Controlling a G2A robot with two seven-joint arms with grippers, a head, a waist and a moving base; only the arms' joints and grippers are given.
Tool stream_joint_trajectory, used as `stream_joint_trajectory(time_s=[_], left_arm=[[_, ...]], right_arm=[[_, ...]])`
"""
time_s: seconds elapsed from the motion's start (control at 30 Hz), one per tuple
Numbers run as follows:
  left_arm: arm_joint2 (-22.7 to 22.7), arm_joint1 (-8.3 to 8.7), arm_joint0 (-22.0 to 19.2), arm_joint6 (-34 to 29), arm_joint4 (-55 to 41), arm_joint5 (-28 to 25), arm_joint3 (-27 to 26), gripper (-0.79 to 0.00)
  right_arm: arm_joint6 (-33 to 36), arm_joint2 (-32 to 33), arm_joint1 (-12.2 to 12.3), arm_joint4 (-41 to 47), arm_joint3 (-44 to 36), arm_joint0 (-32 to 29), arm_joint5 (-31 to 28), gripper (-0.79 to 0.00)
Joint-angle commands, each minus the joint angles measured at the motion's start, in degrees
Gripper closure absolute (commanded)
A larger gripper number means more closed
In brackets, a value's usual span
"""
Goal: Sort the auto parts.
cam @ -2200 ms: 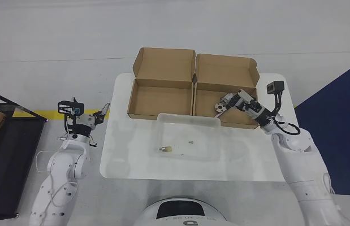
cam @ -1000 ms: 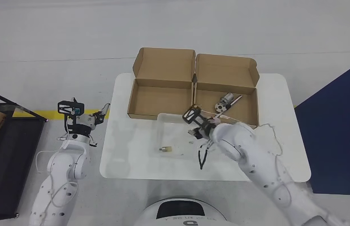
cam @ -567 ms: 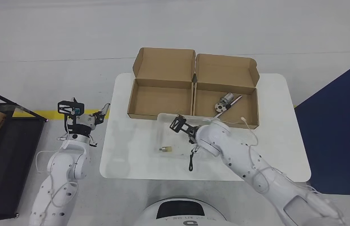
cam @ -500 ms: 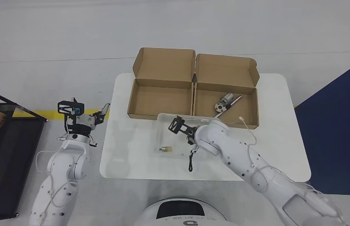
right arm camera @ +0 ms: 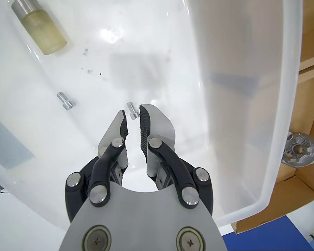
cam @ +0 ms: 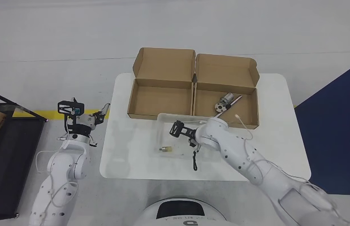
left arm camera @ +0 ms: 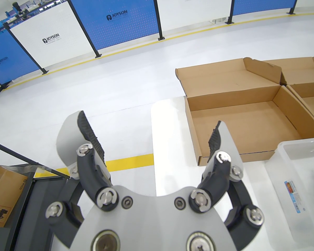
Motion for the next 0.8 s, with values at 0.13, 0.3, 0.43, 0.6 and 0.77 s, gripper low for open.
stream_joint_trajectory(time_s=[0.13,0.3,0.43,0.6,0.77], left_arm=[[0.0,0.0,0.0,0.0,0.0,0.0,0.0,-0.785],[0.0,0.0,0.0,0.0,0.0,0.0,0.0,-0.785],[0.0,0.0,0.0,0.0,0.0,0.0,0.0,-0.785],[0.0,0.0,0.0,0.0,0.0,0.0,0.0,-0.785],[0.0,0.0,0.0,0.0,0.0,0.0,0.0,-0.785]], right_arm=[[-1.3,-1.08,-0.89,0.36,3.45,1.09,-0.97,-0.151],[-1.43,-1.85,-1.63,0.58,5.57,1.9,-1.07,-0.175],[-1.81,-2.35,-2.14,0.66,7.12,2.4,-1.47,-0.169],[-2.3,-2.77,-2.6,0.48,8.47,2.69,-1.86,-0.139],[-2.54,-3.03,-2.93,-0.13,9.21,2.73,-1.84,0.0]])
